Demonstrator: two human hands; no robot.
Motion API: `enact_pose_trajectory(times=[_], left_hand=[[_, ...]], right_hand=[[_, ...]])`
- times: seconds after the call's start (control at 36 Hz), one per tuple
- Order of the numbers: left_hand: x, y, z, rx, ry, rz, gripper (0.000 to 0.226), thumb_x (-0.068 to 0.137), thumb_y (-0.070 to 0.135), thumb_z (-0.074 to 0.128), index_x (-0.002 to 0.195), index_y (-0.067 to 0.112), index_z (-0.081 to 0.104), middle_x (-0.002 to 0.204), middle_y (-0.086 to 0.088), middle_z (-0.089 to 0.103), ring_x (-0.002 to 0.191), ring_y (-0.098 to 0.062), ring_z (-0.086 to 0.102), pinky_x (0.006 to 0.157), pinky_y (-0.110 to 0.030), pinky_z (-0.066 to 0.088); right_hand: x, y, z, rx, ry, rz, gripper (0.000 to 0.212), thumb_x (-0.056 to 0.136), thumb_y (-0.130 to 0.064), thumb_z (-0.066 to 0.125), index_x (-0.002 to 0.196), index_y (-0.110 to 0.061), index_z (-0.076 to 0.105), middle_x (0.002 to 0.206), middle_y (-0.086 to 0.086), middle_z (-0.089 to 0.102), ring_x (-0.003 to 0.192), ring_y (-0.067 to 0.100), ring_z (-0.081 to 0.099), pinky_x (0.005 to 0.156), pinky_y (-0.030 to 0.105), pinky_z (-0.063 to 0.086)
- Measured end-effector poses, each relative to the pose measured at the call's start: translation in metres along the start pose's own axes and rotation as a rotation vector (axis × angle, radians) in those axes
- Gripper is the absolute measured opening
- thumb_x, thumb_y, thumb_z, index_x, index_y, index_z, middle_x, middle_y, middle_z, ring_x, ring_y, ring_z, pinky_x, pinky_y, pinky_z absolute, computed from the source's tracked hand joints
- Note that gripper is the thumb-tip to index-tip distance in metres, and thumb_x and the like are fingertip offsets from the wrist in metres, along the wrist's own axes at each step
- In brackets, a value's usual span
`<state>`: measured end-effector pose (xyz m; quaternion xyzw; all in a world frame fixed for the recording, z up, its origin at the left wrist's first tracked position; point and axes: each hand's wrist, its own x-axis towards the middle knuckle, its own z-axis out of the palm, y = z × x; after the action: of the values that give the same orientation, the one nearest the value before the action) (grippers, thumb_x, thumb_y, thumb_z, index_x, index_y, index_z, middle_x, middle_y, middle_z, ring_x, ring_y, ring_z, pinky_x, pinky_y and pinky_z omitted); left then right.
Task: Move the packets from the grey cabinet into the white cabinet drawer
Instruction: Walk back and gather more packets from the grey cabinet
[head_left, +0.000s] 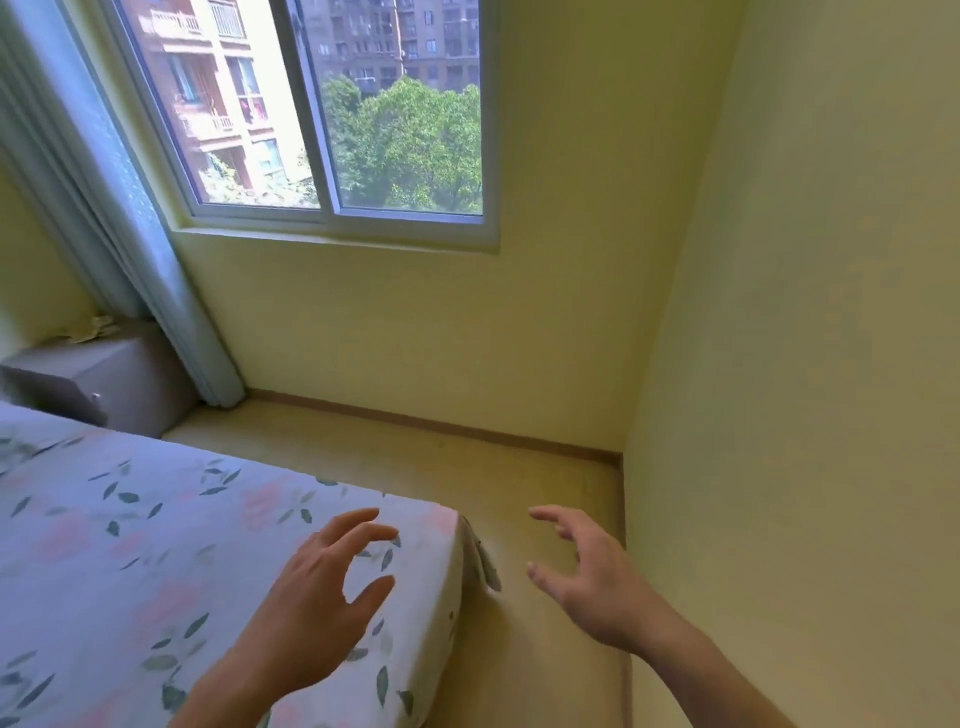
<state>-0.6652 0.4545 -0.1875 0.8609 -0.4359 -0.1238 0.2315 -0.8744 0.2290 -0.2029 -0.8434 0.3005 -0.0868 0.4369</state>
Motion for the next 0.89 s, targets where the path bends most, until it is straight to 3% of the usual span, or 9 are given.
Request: enact_pose_trajectory(times=[0.14, 0.28, 0.42, 0.56, 0.69, 0.78, 0.89], left_hand=[[0.048, -0.012, -0.005, -0.037, 0.126, -0.135, 0.036, 0.092, 0.044, 0.065, 0.123, 0.054, 0.050, 0.147, 0.034, 0.034, 0.133, -0.004, 0.044, 0.111, -0.034, 0.041], [0.114, -0.030, -0.002, -0.048, 0.191, -0.235, 0.037, 0.092, 0.043, 0.066, 0.126, 0.050, 0.052, 0.147, 0.033, 0.035, 0.134, -0.002, 0.042, 0.111, -0.030, 0.037], [0.207, -0.056, 0.001, -0.086, 0.209, -0.267, 0.038, 0.091, 0.039, 0.069, 0.125, 0.050, 0.054, 0.144, 0.034, 0.037, 0.134, -0.002, 0.042, 0.110, -0.028, 0.037], [0.322, -0.059, 0.000, -0.104, 0.191, -0.225, 0.037, 0.092, 0.038, 0.068, 0.126, 0.048, 0.054, 0.145, 0.032, 0.037, 0.131, -0.002, 0.042, 0.106, -0.023, 0.034], [0.436, -0.036, -0.004, -0.128, 0.140, -0.139, 0.039, 0.092, 0.039, 0.066, 0.129, 0.045, 0.055, 0.146, 0.032, 0.035, 0.126, -0.003, 0.046, 0.106, -0.028, 0.039], [0.499, -0.022, -0.004, -0.133, 0.130, -0.083, 0.040, 0.094, 0.040, 0.065, 0.132, 0.044, 0.053, 0.148, 0.033, 0.032, 0.127, 0.002, 0.042, 0.107, -0.022, 0.036], [0.577, -0.024, -0.001, -0.112, 0.117, -0.083, 0.043, 0.094, 0.042, 0.063, 0.135, 0.044, 0.051, 0.151, 0.030, 0.031, 0.136, 0.002, 0.035, 0.113, -0.024, 0.034]], right_hand=[[0.097, -0.020, -0.022, -0.040, -0.116, -0.105, 0.060, 0.091, -0.042, 0.068, 0.144, -0.043, 0.040, 0.141, -0.029, 0.041, 0.134, -0.002, 0.037, 0.116, 0.033, 0.037], [0.195, -0.020, -0.034, -0.063, -0.199, -0.171, 0.060, 0.090, -0.042, 0.069, 0.142, -0.047, 0.040, 0.132, -0.035, 0.038, 0.129, -0.007, 0.035, 0.116, 0.031, 0.035], [0.290, -0.014, -0.055, -0.096, -0.219, -0.180, 0.062, 0.090, -0.042, 0.070, 0.144, -0.044, 0.039, 0.143, -0.032, 0.037, 0.132, -0.007, 0.035, 0.118, 0.030, 0.033], [0.370, -0.003, -0.092, -0.115, -0.153, -0.169, 0.060, 0.090, -0.040, 0.069, 0.143, -0.043, 0.042, 0.143, -0.032, 0.041, 0.133, -0.010, 0.037, 0.118, 0.027, 0.032], [0.446, 0.018, -0.131, -0.124, -0.092, -0.118, 0.058, 0.089, -0.040, 0.071, 0.140, -0.044, 0.044, 0.140, -0.031, 0.044, 0.126, -0.015, 0.039, 0.112, 0.021, 0.033], [0.498, 0.026, -0.146, -0.112, -0.084, -0.108, 0.057, 0.089, -0.042, 0.071, 0.139, -0.047, 0.044, 0.141, -0.034, 0.043, 0.128, -0.013, 0.041, 0.115, 0.029, 0.037], [0.580, 0.033, -0.159, -0.094, -0.118, -0.118, 0.058, 0.090, -0.040, 0.071, 0.140, -0.046, 0.043, 0.144, -0.030, 0.042, 0.135, -0.004, 0.039, 0.117, 0.036, 0.037]])
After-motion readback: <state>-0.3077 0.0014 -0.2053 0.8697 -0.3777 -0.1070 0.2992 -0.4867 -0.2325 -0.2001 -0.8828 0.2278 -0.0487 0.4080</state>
